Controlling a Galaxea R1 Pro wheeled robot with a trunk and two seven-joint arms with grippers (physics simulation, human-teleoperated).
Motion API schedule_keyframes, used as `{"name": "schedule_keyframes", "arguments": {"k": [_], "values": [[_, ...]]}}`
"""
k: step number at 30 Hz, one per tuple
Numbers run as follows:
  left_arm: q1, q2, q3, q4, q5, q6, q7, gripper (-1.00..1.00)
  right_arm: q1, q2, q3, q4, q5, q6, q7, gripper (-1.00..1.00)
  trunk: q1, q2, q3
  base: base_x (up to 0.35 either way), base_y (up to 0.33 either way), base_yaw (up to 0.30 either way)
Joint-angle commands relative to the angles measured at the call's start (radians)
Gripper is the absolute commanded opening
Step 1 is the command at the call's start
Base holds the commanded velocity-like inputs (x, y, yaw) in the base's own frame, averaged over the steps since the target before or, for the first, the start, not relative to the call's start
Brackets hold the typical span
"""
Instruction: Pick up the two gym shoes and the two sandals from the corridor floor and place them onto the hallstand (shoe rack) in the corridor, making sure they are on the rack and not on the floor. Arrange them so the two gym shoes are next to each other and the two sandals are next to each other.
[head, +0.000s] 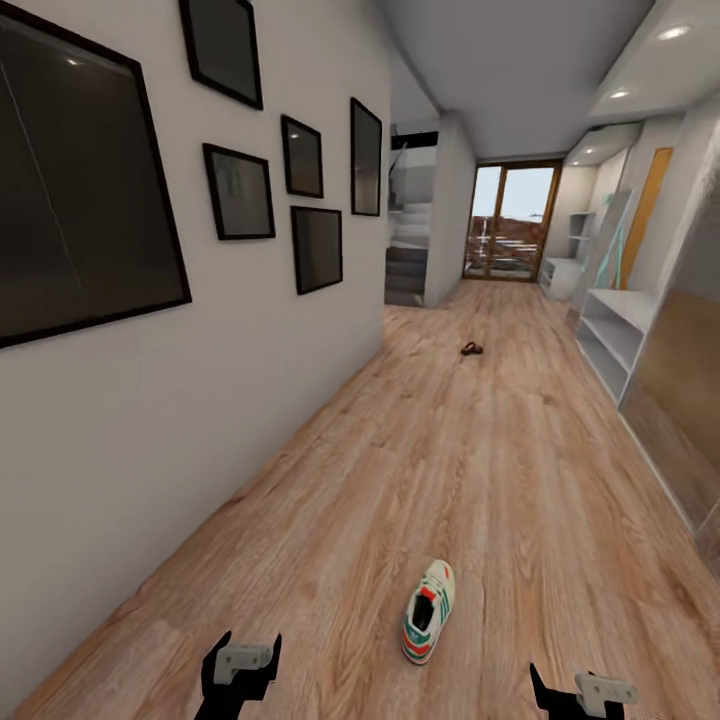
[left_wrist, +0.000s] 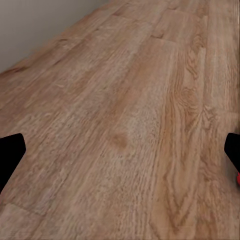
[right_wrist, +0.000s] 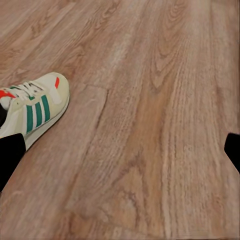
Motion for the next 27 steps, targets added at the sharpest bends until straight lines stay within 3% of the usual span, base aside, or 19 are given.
{"name": "schedule_keyframes", "arguments": {"k": [1,22,27], "values": [[0.000,0.000,0.000,0.001,0.006,-0.003,-0.005,1.00,-0.001,0.001,-0.006,0.000,0.000,-0.003,0.009,1.00,0.000,0.000,-0.001,0.172,0.272,-0.300],[0.000,0.001,0.000,0.004,0.008,-0.003,-0.005,1.00,-0.001,0.018,-0.008,-0.005,-0.003,-0.003,0.010,1.00,0.000,0.000,-0.001,0.046,0.299,-0.300],[0.000,0.001,0.000,0.002,0.008,-0.002,-0.005,1.00,-0.001,0.019,-0.007,-0.009,-0.003,-0.002,0.011,1.00,0.000,0.000,-0.001,0.001,0.307,-0.128]]}}
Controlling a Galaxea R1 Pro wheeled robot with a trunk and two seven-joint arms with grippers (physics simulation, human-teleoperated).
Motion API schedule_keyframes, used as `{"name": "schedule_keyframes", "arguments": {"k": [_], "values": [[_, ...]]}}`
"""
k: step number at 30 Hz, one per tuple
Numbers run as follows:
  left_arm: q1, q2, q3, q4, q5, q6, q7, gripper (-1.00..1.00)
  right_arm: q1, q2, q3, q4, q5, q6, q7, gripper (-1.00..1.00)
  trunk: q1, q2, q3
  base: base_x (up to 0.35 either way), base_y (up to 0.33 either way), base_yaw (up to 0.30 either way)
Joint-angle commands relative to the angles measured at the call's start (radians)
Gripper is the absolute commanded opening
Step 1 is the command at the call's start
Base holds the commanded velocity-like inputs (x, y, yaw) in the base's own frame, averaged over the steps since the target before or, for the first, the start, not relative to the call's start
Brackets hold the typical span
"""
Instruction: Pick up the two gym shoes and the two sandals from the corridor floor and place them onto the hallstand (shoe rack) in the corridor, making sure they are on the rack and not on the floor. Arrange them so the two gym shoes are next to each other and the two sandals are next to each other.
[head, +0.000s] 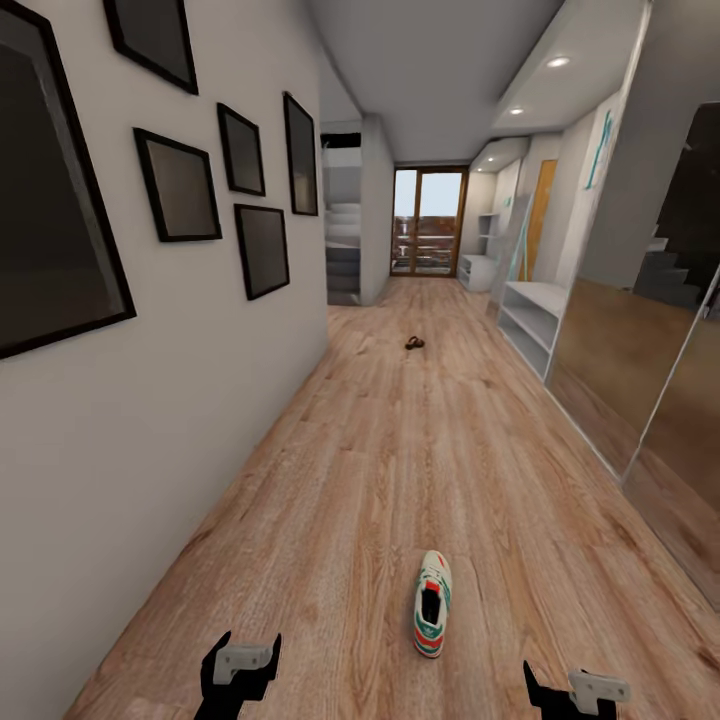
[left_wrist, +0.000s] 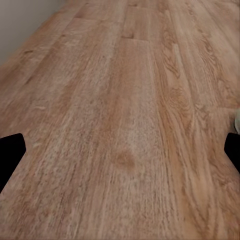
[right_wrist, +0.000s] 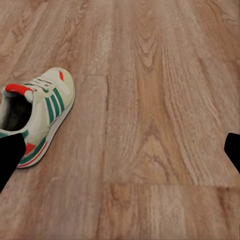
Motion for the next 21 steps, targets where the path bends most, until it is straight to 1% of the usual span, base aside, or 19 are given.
{"name": "schedule_keyframes", "arguments": {"k": [1,6,10,15,21], "values": [[-0.001,0.000,-0.001,0.002,0.005,-0.003,-0.005,1.00,-0.001,0.001,-0.006,0.000,0.000,-0.003,0.011,1.00,0.000,0.000,-0.001,0.000,0.308,-0.026],[-0.001,-0.001,0.000,0.004,0.003,-0.003,-0.005,1.00,-0.001,0.000,-0.005,0.008,0.004,-0.003,0.014,1.00,0.000,0.000,-0.001,0.004,0.308,-0.012],[-0.001,-0.004,-0.001,0.003,0.001,-0.003,-0.006,1.00,-0.001,0.000,-0.004,0.012,0.006,-0.003,0.015,1.00,0.000,0.000,-0.001,0.071,0.315,-0.002],[-0.002,-0.006,0.001,-0.004,0.003,-0.003,-0.006,1.00,-0.001,-0.001,-0.004,0.013,0.005,-0.003,0.015,1.00,0.000,0.000,-0.001,0.133,0.320,-0.001],[-0.002,-0.010,0.002,-0.008,0.005,-0.003,-0.005,1.00,-0.001,-0.001,-0.005,0.014,0.003,-0.004,0.011,1.00,0.000,0.000,-0.001,0.197,0.296,0.000]]}}
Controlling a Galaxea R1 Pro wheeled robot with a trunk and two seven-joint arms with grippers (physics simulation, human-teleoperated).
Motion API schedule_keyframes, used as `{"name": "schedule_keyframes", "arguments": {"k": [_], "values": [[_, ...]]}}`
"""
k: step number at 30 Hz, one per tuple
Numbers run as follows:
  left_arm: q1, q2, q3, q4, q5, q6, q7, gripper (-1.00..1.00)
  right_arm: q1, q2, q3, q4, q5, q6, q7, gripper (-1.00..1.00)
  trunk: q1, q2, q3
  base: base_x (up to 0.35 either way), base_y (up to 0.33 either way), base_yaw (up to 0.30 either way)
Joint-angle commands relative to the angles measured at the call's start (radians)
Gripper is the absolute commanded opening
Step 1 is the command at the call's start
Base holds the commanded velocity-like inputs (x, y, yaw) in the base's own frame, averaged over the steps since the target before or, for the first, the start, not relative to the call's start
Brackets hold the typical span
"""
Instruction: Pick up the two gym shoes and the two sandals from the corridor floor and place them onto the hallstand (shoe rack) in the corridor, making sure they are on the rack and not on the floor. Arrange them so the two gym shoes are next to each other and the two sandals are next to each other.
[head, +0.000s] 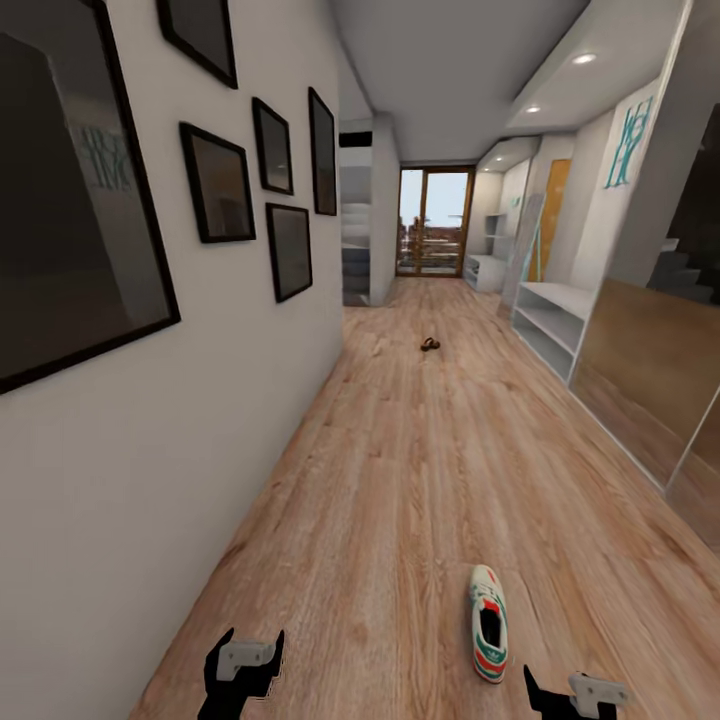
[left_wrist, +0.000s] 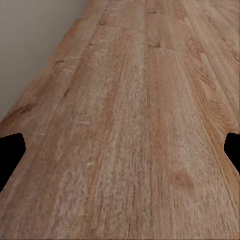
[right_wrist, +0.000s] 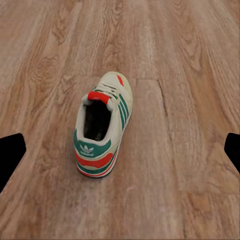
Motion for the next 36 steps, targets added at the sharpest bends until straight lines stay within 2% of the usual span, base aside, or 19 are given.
{"name": "schedule_keyframes", "arguments": {"k": [1,8,14,26,36], "values": [[-0.001,0.000,-0.001,0.000,0.006,-0.003,-0.005,1.00,-0.001,0.001,-0.007,0.000,0.000,-0.003,0.009,1.00,0.000,0.000,-0.001,0.225,0.270,0.000],[-0.001,0.001,0.001,-0.002,0.006,-0.002,-0.005,1.00,-0.001,0.003,-0.007,-0.001,0.000,-0.003,0.009,1.00,0.000,0.000,0.000,0.258,0.247,-0.023],[0.000,0.000,0.001,-0.002,0.006,-0.002,-0.005,1.00,-0.001,0.001,-0.008,-0.002,0.000,-0.003,0.009,1.00,0.000,0.000,0.004,0.193,0.173,-0.169],[0.000,0.002,0.003,-0.003,0.006,-0.003,-0.005,1.00,-0.001,0.001,-0.008,-0.001,0.000,-0.003,0.007,1.00,0.000,0.000,0.014,0.026,0.022,-0.205],[-0.001,0.004,0.003,-0.005,0.007,-0.002,-0.004,1.00,-0.001,0.002,-0.008,0.000,0.000,-0.003,0.007,1.00,0.000,0.000,0.015,0.001,0.001,-0.037]]}}
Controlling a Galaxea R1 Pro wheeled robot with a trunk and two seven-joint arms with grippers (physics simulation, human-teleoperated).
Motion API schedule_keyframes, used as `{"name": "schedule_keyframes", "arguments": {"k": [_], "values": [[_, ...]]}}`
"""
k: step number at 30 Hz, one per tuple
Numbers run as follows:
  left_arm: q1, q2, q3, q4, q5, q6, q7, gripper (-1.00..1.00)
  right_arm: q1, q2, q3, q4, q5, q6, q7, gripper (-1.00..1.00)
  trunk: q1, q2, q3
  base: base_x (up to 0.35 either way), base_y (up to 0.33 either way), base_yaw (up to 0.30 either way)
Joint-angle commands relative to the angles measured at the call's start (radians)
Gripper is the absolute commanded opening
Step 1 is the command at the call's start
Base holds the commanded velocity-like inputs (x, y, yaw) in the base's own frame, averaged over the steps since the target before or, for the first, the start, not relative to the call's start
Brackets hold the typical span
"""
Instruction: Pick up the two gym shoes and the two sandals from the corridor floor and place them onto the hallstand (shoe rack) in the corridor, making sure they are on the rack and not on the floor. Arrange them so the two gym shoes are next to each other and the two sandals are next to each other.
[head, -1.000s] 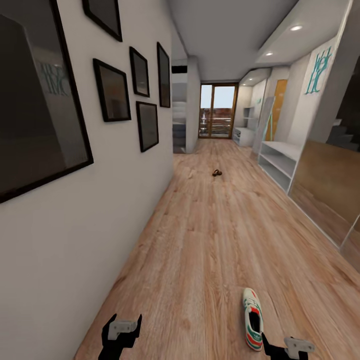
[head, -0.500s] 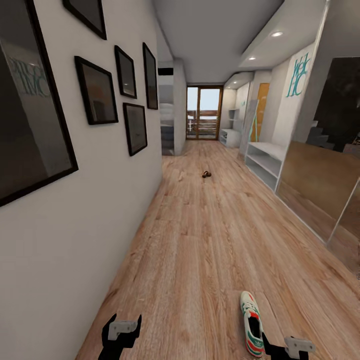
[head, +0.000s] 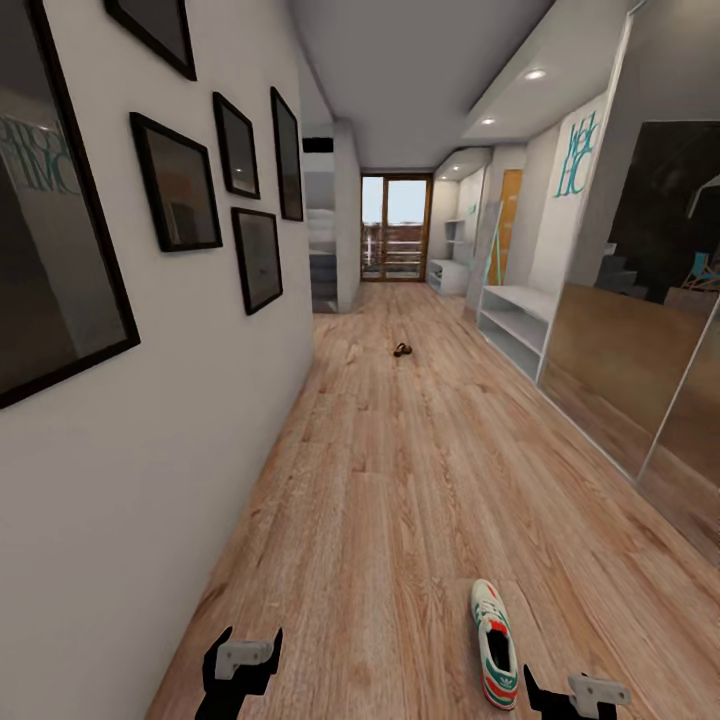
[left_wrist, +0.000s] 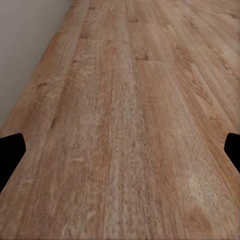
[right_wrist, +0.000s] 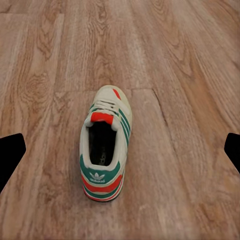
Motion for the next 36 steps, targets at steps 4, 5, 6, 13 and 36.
{"name": "schedule_keyframes", "arguments": {"k": [4,5,6,13,36], "values": [[0.000,-0.001,-0.001,0.001,0.006,-0.002,-0.006,1.00,-0.001,0.001,-0.005,0.000,0.000,-0.003,0.009,1.00,0.000,0.000,-0.001,0.075,0.000,-0.002],[0.000,-0.001,0.000,0.001,0.006,-0.002,-0.006,1.00,-0.001,0.001,-0.005,0.000,0.000,-0.003,0.009,1.00,0.000,0.000,-0.001,0.158,0.000,-0.001],[0.000,-0.001,0.000,0.002,0.006,-0.002,-0.006,1.00,-0.001,0.001,-0.005,0.000,0.000,-0.003,0.009,1.00,0.000,0.000,-0.001,0.190,0.000,-0.001],[0.000,-0.001,0.000,0.002,0.005,-0.002,-0.006,1.00,-0.001,0.001,-0.006,-0.002,-0.001,-0.003,0.010,1.00,0.000,0.000,-0.001,0.260,0.000,0.000],[0.000,-0.002,-0.001,0.003,0.005,-0.002,-0.006,1.00,-0.001,-0.001,-0.007,-0.002,-0.002,-0.003,0.009,1.00,0.000,0.000,-0.001,0.022,0.000,-0.049]]}}
